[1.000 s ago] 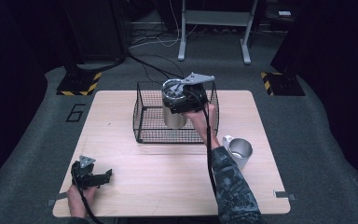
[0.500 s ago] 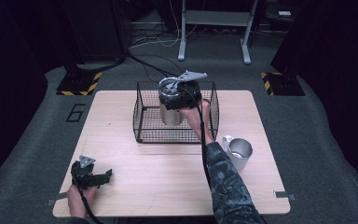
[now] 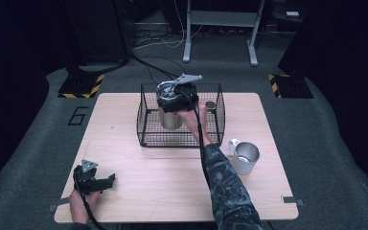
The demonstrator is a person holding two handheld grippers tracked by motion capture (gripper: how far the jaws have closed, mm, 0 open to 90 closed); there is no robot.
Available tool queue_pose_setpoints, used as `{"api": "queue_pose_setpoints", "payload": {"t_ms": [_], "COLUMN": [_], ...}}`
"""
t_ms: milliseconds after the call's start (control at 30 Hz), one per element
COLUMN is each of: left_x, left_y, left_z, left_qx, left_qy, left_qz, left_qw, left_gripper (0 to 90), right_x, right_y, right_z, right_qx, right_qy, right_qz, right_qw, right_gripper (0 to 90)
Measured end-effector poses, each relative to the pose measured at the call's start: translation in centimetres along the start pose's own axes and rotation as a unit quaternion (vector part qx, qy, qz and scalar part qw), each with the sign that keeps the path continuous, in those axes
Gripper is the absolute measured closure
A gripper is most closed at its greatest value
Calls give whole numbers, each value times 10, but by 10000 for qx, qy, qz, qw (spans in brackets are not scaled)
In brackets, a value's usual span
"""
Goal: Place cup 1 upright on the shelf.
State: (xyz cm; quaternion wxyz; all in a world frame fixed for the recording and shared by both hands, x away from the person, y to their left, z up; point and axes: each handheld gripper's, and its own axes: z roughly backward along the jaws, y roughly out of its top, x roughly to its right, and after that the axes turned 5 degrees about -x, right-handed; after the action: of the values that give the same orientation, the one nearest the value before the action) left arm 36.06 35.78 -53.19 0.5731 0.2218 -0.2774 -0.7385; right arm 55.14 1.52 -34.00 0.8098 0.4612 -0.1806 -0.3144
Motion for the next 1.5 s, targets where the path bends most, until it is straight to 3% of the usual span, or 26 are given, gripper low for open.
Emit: {"api": "queue_pose_setpoints", "payload": {"t_ms": [533, 967, 1500], "left_x": [0, 0, 0], "left_y": [0, 0, 0], "left_z": [0, 0, 0], "left_qx": [-7, -5, -24], "left_qy": [-1, -2, -13], "left_qz": [-18, -12, 16], "left_qw": [10000, 10000, 10000], "left_gripper": [34, 34, 35], "right_x": [-7, -13, -16], "right_y": [-6, -17, -27], "right_z": [-27, -48, -64], "right_qx": [-208, -347, -562], "right_qy": [76, 163, 107], "right_qz": [-123, -373, -339], "right_qw": [9997, 9986, 9978], "right_gripper": [33, 33, 33]}}
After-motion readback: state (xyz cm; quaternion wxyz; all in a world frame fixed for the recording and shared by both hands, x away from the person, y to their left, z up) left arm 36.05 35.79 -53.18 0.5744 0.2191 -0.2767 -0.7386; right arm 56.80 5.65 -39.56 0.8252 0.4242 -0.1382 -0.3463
